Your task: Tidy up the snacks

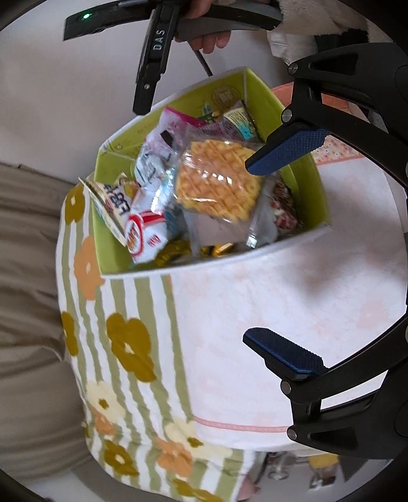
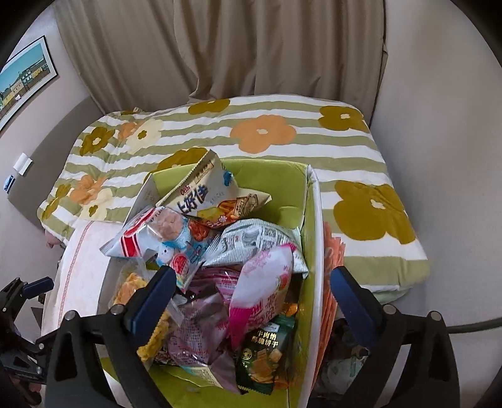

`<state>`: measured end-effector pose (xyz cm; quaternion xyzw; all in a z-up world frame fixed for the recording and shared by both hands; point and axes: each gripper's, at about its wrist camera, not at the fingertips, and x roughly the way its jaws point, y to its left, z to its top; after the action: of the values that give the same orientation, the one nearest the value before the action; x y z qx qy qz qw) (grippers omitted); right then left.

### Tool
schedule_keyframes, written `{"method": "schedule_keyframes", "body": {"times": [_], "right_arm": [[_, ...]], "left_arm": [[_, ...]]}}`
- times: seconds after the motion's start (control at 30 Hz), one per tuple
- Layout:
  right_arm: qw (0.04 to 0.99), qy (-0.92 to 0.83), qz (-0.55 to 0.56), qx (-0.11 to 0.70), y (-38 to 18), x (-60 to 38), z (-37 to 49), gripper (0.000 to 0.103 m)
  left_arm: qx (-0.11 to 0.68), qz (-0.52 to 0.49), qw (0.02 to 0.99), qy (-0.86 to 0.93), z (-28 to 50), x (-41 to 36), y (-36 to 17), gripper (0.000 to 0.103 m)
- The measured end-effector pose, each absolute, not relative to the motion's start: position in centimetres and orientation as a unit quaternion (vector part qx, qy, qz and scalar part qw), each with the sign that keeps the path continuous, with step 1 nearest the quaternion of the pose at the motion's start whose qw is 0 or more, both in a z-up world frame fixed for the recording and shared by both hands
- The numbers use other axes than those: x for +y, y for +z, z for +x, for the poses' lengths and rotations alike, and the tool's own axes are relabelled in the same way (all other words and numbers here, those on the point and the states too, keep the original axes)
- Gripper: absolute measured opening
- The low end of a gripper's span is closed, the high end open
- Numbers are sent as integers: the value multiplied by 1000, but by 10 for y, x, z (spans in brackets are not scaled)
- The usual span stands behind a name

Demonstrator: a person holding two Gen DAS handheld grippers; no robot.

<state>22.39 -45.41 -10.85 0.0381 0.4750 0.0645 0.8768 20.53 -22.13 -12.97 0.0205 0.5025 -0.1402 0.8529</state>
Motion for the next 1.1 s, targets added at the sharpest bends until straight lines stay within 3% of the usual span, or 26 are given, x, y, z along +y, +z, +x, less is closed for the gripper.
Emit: {"method": "schedule_keyframes", "body": {"times": [0.23,0.63,0.8,1.1], "right_arm": [[892,59,33,447,-77,-433,186,98],[939,34,31,341,3,-356,53,98],[950,26,32,308,17,-324,0,98],[962,-19,41,269,13,-298,-51,102]], "left_arm": [[467,15,874,-138,173,-194,-103,97],[327,23,937,-124,77,-129,-9,97],[284,19,953,-105,33,-105,11,103],[246,16,964,-101,-23,-76,13,103]]}}
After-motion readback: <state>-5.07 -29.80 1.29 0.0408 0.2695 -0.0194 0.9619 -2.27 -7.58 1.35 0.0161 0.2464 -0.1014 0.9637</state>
